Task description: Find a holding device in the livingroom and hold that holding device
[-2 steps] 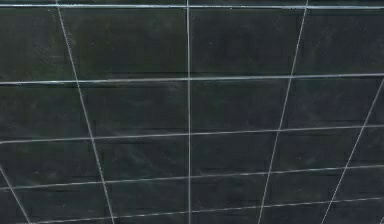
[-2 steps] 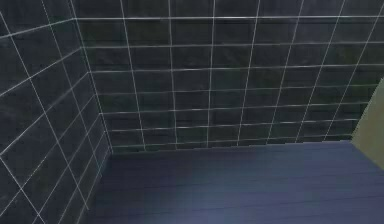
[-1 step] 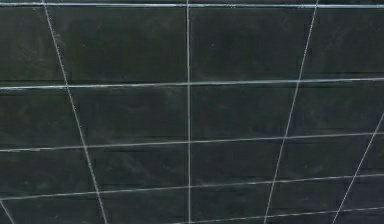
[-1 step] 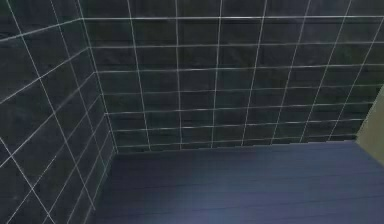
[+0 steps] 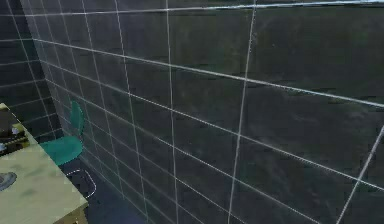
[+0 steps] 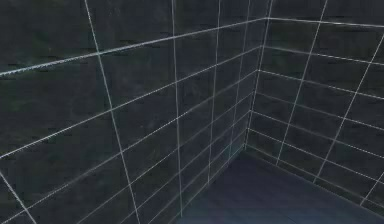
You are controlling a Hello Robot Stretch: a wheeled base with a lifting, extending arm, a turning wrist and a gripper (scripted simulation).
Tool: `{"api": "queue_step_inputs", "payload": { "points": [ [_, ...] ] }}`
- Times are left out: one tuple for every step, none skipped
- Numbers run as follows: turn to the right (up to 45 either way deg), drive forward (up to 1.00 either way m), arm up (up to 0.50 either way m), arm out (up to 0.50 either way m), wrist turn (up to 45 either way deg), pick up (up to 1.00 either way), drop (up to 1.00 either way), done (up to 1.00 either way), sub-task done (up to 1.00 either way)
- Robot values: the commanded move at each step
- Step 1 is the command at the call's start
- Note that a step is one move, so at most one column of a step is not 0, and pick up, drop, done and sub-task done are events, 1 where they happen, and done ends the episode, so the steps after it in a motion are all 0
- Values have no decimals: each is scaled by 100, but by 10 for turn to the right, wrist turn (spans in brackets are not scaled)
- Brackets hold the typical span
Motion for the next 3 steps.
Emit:
{"api": "queue_step_inputs", "payload": {
  "points": [
    [-120,0,0,0,0,0,0,0,0],
    [0,20,0,0,0,0,0,0,0],
    [-450,0,0,0,0,0,0,0,0]
  ]
}}
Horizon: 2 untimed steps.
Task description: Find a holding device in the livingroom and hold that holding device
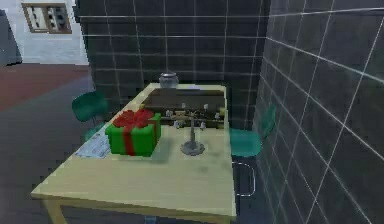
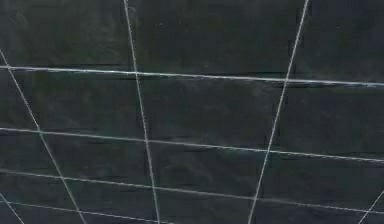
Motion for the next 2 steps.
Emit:
{"api": "queue_step_inputs", "payload": {
  "points": [
    [-450,0,0,0,0,0,0,0,0],
    [-390,0,0,0,0,0,0,0,0]
  ]
}}
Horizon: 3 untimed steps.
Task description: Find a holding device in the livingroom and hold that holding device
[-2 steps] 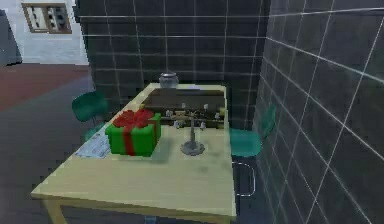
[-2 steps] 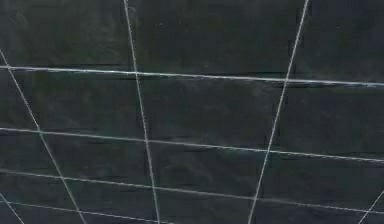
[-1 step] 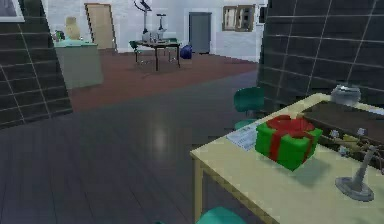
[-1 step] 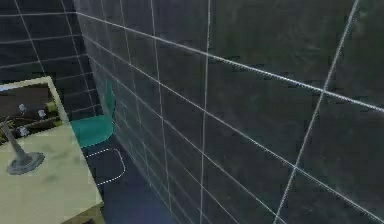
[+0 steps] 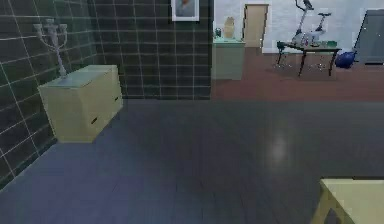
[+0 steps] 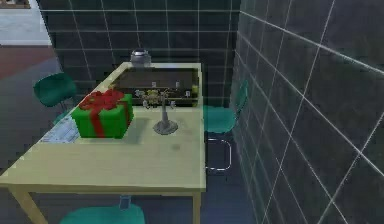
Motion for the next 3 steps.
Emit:
{"api": "queue_step_inputs", "payload": {
  "points": [
    [450,0,0,0,0,0,0,0,0],
    [450,0,0,0,0,0,0,0,0],
    [120,0,0,0,0,0,0,0,0]
  ]
}}
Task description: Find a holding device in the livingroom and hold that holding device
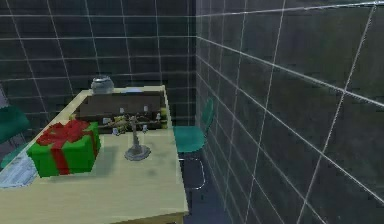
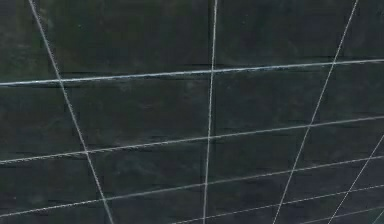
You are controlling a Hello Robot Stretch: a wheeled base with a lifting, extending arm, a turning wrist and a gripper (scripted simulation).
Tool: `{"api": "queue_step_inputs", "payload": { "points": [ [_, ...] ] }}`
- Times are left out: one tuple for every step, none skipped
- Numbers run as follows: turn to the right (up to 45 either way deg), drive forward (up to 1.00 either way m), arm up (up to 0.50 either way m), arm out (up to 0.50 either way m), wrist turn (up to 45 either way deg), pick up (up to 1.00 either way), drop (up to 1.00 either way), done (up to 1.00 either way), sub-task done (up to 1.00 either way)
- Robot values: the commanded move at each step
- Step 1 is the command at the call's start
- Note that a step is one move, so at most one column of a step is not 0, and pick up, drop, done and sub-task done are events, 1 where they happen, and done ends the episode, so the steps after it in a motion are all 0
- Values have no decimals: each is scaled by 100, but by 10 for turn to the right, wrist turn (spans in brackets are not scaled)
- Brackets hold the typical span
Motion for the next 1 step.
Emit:
{"api": "queue_step_inputs", "payload": {
  "points": [
    [0,35,0,0,0,0,0,0,0]
  ]
}}
